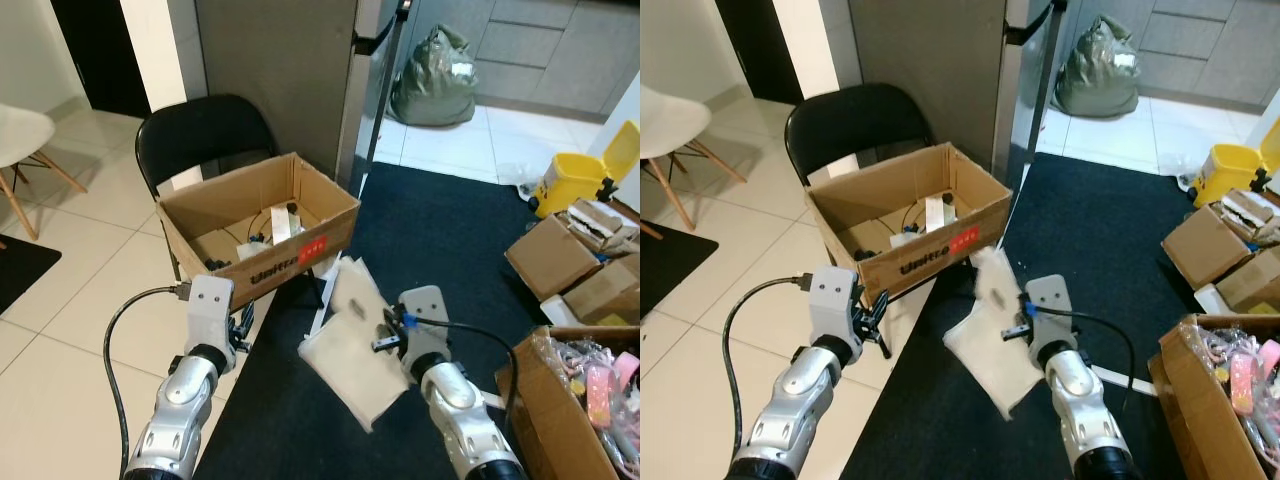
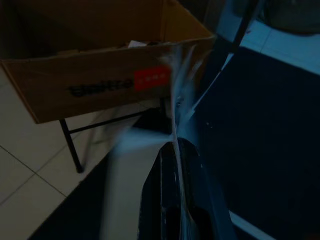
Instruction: Picking trash to rubbish bin
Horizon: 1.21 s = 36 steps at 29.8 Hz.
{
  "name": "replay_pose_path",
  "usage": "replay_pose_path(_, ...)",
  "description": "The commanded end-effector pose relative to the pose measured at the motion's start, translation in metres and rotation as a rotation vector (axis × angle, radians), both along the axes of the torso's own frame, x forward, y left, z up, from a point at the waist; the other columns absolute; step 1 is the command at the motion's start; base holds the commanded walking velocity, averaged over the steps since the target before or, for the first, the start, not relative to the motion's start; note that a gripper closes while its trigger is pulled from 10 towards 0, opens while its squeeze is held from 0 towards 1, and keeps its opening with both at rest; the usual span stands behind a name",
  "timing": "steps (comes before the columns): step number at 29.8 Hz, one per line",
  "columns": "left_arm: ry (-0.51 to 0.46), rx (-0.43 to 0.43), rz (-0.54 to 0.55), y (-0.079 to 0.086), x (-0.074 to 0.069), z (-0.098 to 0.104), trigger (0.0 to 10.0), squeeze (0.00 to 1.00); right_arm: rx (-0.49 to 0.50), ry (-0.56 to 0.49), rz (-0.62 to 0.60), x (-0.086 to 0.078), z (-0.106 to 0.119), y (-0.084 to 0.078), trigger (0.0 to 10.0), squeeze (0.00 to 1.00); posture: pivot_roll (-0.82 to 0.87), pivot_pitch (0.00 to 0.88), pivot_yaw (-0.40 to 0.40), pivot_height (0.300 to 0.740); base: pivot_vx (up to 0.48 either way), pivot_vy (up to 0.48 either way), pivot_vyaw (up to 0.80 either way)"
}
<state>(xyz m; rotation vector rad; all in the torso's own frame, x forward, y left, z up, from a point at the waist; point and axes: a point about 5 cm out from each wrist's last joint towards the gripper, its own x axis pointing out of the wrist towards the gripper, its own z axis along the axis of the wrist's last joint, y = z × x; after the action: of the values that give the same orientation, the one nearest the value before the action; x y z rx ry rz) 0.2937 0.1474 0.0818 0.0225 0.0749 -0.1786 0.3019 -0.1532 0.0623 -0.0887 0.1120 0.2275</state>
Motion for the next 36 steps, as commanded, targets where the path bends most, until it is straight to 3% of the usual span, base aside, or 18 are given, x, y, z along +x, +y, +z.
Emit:
replay_pose_path(1,0.016,0.010,0.004,0.0020,-0.0023,-0.0044,10.0,0.00,0.006,0.013,0.001,-0.0025,-0.0041,0.0007,10.0,0.00,0.00,0.090,-0.031,0.740,0.274,0.000,0.00)
replay_pose_path(17,0.017,0.010,0.006,0.0023,-0.0039,-0.0045,10.0,0.00,0.020,0.030,0.000,-0.0038,-0.0064,0.0021,10.0,0.00,0.01,0.101,-0.033,0.740,0.277,0.000,0.00)
replay_pose_path(27,0.018,0.009,0.006,0.0025,-0.0037,-0.0042,10.0,0.00,0.021,0.035,-0.012,-0.0032,-0.0067,-0.0010,10.0,0.00,0.01,0.107,-0.033,0.740,0.277,0.000,-0.79)
replay_pose_path(36,0.018,0.009,0.005,0.0022,-0.0032,-0.0038,10.0,0.00,0.018,0.025,-0.012,-0.0029,-0.0057,-0.0007,10.0,0.00,0.01,0.108,-0.033,0.740,0.276,0.000,0.00)
